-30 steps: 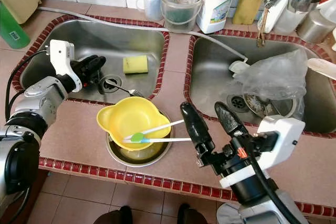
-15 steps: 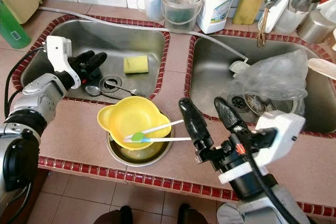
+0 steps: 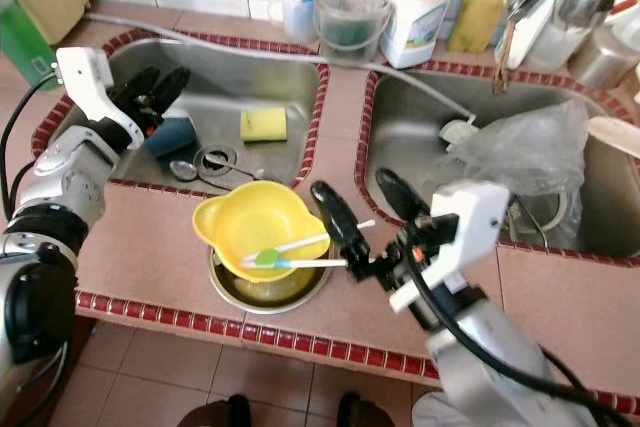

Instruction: Kitchen organization

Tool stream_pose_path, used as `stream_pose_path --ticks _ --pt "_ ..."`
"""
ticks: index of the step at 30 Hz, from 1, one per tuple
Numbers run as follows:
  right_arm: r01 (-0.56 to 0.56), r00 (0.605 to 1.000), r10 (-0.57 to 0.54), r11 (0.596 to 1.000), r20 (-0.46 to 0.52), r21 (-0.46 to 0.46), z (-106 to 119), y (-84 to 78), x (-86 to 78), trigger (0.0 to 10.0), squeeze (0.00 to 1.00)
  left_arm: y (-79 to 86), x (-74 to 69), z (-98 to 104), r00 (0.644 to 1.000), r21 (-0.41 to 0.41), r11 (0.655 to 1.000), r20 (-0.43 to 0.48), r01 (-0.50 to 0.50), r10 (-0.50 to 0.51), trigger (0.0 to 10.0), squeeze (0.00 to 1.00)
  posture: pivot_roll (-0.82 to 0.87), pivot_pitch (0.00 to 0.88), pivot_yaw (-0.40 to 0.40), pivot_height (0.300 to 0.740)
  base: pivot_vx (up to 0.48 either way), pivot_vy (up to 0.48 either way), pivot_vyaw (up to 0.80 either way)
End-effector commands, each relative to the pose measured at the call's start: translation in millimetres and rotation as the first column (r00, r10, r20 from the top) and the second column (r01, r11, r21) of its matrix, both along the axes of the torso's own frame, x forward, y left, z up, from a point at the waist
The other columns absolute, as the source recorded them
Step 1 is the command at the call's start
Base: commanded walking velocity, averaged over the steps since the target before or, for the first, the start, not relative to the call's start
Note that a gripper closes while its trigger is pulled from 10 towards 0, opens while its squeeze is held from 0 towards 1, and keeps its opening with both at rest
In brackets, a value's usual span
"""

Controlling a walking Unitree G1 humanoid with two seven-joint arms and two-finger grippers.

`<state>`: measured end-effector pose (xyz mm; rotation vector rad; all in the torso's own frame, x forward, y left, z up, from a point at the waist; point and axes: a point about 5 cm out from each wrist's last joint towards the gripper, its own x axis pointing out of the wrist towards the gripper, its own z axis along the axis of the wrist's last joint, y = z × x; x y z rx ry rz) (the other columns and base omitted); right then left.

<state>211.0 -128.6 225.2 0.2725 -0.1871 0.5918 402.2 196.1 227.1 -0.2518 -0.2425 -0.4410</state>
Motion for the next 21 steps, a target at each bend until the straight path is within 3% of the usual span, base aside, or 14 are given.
stream_pose_path --ticks 1,6,9,13,21 --pt "-0.017 1.000 0.018 0.999 0.021 -0.030 -4 2.3 6.7 10.0 0.00 0.2 -2.9 8 0.997 -0.010 1.000 0.072 -0.002 0.003 10.0 0.00 0.01 0.099 -0.011 0.740 0.000 0.000 0.00" --pt "-0.026 0.999 0.029 0.998 0.046 -0.055 -7 6.2 14.5 10.0 0.00 -3.5 -7.1 12 0.993 -0.015 1.000 0.120 0.007 -0.005 10.0 0.00 0.03 0.078 -0.018 0.740 0.000 0.000 0.00" --pt "-0.053 0.995 0.060 0.995 0.080 -0.089 -11 15.5 25.7 10.0 0.00 -18.1 -17.2 2 0.987 0.003 1.000 0.158 0.001 -0.001 10.0 0.00 0.08 0.015 -0.041 0.740 0.000 0.000 0.00" --pt "-0.057 0.993 0.068 0.992 0.099 -0.111 -15 20.0 31.9 10.0 0.00 -25.5 -26.1 1 0.981 -0.013 1.000 0.192 0.018 -0.015 10.0 0.00 0.09 0.000 -0.051 0.740 0.000 0.000 0.00" --pt "-0.031 0.994 0.047 0.988 0.103 -0.149 -32 25.1 36.7 10.0 0.00 -28.0 -40.5 -5 0.980 -0.024 0.999 0.198 -0.024 0.028 10.0 0.00 0.10 0.000 -0.061 0.740 0.000 0.000 0.00"
